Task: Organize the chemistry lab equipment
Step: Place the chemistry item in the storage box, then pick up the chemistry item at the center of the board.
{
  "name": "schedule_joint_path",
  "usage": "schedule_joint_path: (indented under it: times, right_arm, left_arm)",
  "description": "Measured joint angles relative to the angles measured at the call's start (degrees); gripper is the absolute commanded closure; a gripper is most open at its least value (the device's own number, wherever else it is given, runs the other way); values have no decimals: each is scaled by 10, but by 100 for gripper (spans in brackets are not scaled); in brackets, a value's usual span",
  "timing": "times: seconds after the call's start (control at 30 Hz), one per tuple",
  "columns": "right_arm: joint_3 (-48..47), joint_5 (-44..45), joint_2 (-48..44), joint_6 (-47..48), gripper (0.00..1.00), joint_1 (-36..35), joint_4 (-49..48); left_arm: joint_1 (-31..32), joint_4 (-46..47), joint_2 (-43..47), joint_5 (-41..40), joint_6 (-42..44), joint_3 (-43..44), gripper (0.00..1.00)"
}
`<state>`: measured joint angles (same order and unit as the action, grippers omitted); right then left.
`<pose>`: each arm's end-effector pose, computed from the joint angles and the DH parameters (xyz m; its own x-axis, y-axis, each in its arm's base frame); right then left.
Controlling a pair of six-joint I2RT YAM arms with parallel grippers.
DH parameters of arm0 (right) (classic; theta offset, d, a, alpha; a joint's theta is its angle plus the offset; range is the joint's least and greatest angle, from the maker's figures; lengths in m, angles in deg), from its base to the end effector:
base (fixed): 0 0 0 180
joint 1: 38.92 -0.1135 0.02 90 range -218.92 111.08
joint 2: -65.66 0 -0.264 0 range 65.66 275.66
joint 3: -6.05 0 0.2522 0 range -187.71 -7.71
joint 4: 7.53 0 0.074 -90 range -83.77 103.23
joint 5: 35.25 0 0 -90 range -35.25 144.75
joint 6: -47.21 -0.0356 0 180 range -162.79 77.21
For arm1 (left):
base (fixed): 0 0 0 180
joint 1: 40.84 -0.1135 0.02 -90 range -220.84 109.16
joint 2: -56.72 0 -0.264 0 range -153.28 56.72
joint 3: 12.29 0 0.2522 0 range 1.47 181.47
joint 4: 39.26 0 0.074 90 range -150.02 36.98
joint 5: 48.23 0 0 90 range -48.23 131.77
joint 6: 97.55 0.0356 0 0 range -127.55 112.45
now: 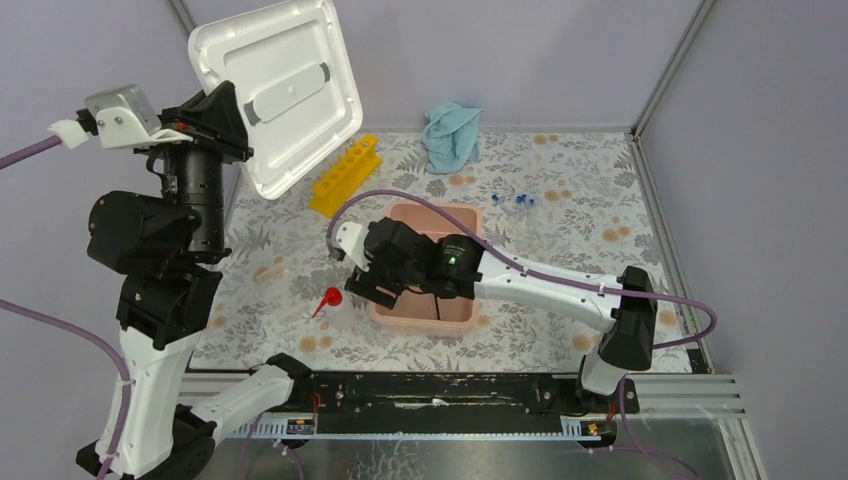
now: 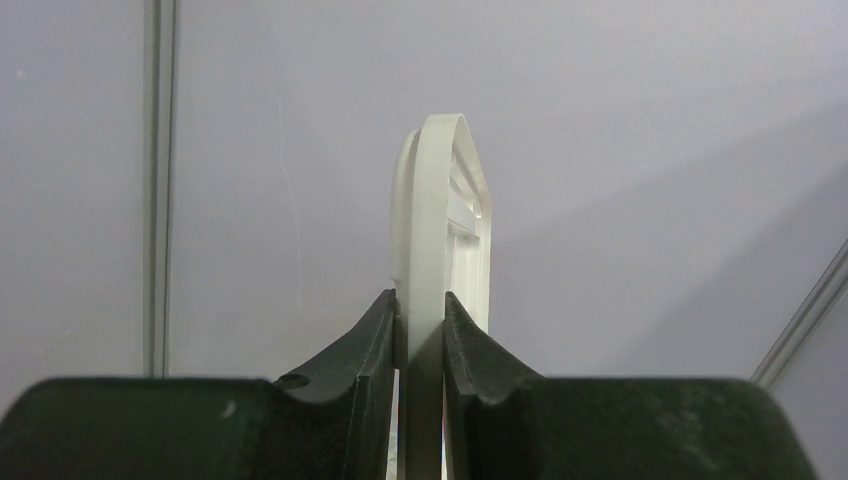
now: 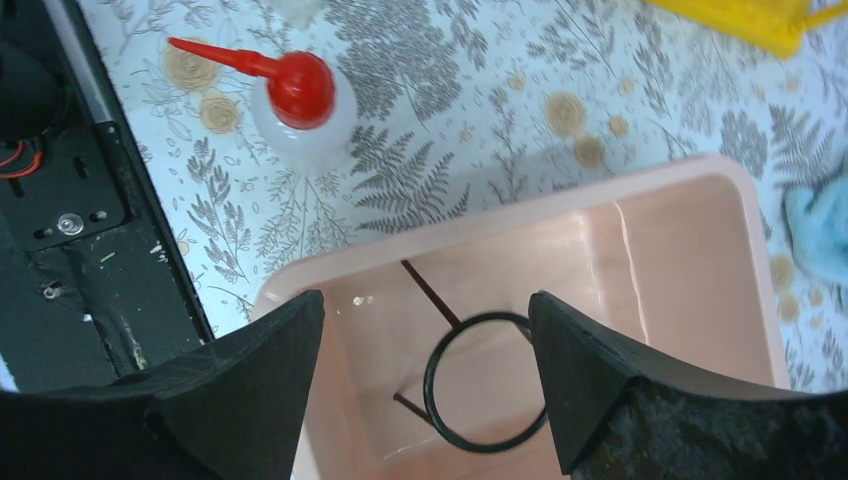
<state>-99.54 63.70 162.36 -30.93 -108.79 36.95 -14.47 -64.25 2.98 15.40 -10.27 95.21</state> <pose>0.1390 0.3631 0.3511 -0.0143 -0.6290 -0.7772 -0.9062 0.3366 -0.2557 0.1018 -0.0328 0.5808 0.4284 -0.2598 -0.8654 0.0695 0.9644 -0.2551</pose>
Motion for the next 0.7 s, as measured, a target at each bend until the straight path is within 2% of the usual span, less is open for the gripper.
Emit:
schedule_joint_path:
  times: [0.3,0.7]
  right_arm:
    - [-19,-80,75,69,18,-19,-38]
    - [-41,-149,121,89,20,-25,-87]
  left_arm:
    - [0,-7,6,-9,1,6,100]
    - [0,-27,5,-17,10,11,100]
